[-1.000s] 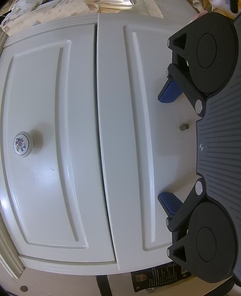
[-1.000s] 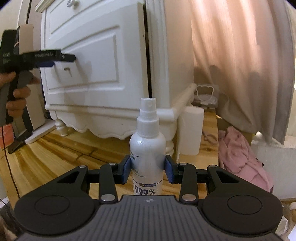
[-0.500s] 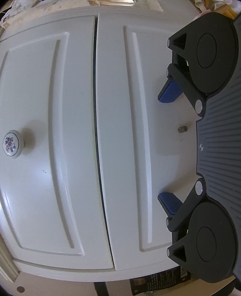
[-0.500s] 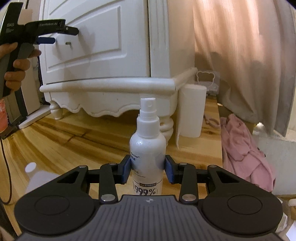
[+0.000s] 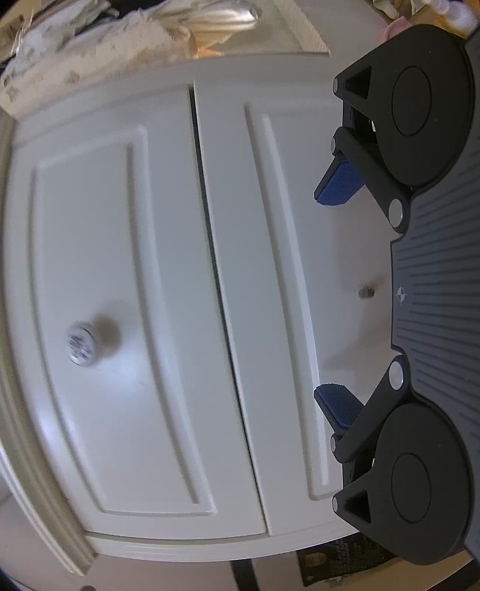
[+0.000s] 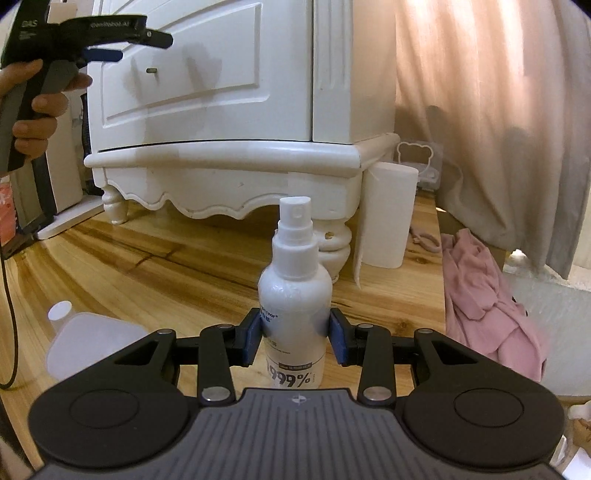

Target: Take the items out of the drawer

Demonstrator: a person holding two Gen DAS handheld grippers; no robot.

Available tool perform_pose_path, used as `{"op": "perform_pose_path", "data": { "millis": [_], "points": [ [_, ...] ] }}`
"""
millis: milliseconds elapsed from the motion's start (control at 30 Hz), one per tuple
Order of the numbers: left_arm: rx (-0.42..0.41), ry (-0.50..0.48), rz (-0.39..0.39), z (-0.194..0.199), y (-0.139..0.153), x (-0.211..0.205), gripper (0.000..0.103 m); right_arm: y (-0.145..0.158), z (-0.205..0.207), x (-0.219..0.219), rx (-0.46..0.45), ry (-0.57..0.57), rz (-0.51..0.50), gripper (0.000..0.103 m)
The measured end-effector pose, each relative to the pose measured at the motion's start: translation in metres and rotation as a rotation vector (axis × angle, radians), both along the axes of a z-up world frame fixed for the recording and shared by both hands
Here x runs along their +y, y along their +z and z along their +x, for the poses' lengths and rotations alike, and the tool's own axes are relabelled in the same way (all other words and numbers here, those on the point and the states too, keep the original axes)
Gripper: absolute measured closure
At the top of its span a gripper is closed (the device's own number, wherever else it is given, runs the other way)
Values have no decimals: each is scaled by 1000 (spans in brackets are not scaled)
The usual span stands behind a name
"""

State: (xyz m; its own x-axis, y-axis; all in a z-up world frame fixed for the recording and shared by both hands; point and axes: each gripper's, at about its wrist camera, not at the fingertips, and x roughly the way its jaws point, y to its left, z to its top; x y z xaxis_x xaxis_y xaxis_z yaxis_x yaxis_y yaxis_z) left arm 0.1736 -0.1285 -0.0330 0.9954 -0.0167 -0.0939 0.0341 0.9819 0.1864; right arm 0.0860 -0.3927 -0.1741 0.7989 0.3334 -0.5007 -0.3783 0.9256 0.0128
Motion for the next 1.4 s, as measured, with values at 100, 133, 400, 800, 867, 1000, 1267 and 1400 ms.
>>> {"op": "perform_pose_path", "data": {
  "millis": [100, 133, 400, 800, 867, 1000, 1267, 1400],
  "points": [
    [13, -26, -7, -7, -4, -4, 0, 3, -1, -1, -2, -6, 9, 62],
    [25, -33, -16, -8, -6, -5, 0, 5, -1, -2, -2, -5, 14, 62],
    [76, -58, -60, -12, -9, -6, 0, 13, -4, -1, 4, -7, 20, 36],
    [135, -79, -119, -57, -20, 15, 0, 25, -11, -6, 6, -30, 64, 0],
    [140, -72, -127, -56, -19, 11, 0, 30, -13, -5, 0, -47, 45, 0],
    [148, -49, -152, -63, -9, 27, 0, 45, -19, -5, -38, -84, 37, 0],
    [145, -38, -205, -94, 2, 63, 0, 92, -38, 10, -137, -169, 74, 0],
    [136, -30, -213, -109, 12, 74, 0, 119, -49, 35, -174, -199, 91, 0]
  ]
}}
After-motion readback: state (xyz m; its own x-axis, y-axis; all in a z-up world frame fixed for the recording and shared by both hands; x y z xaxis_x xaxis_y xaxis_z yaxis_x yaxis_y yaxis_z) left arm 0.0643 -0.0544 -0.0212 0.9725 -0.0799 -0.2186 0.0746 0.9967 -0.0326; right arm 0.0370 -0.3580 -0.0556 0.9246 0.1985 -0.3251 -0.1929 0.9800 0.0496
